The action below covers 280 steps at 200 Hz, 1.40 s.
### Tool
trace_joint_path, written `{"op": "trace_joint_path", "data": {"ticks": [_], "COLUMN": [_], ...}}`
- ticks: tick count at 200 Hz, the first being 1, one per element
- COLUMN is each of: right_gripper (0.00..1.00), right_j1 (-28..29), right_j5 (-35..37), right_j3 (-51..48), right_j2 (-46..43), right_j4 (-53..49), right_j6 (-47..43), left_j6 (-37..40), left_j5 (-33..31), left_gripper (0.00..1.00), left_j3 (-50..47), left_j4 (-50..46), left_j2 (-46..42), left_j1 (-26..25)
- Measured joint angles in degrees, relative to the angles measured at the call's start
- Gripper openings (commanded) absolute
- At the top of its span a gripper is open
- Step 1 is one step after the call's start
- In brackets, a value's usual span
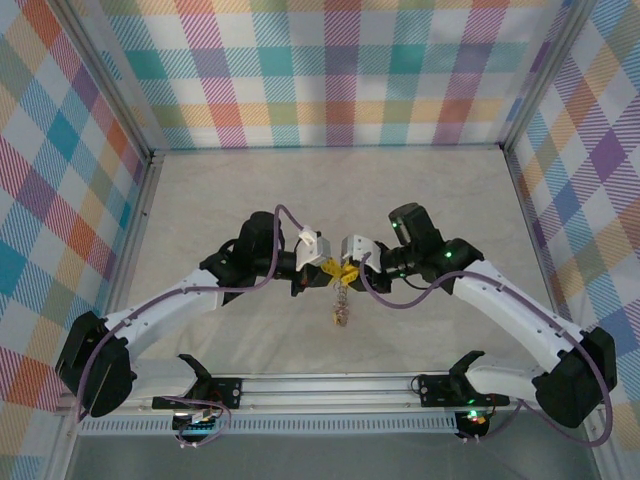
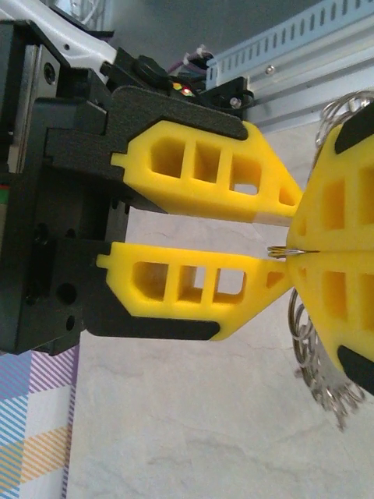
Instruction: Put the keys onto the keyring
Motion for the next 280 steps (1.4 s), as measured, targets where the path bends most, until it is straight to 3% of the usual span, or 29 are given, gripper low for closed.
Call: {"op": "trace_joint_path", "data": {"ticks": [41, 118, 164, 214, 280], "right_gripper": [0.27, 0.2, 0.02, 0.12, 0.13], "right_j1": [-2.19, -3.8, -3.85, -3.78, -3.58], "right_j5": [-1.62, -6.03, -9.77, -11.56, -12.7], "right_j3": [-2.95, -5.4, -5.25, -5.16, -5.16], "right_j2": [-2.64, -4.0, -1.64, 0.26, 1.66], "right_j4": [5.22, 11.58, 14.19, 15.15, 20.33], "right_j6": [2.75, 7.28, 9.35, 10.38, 13.51], "left_j6": [-4.44, -8.76, -9.64, -11.1, -13.27], "left_j5": [2.19, 3.54, 4.46, 4.26, 3.56], "left_gripper": [0.0, 0.0, 0.0, 0.0, 0.0], "left_j3": [-3.72, -6.54, -6.95, -8.46, -8.76], "left_j4": [7.45, 18.27, 18.99, 20.85, 25.9], "left_j2": [-0.57, -2.56, -2.78, -3.34, -2.84], "left_j1": [2.29, 2.93, 3.17, 3.37, 3.41]}}
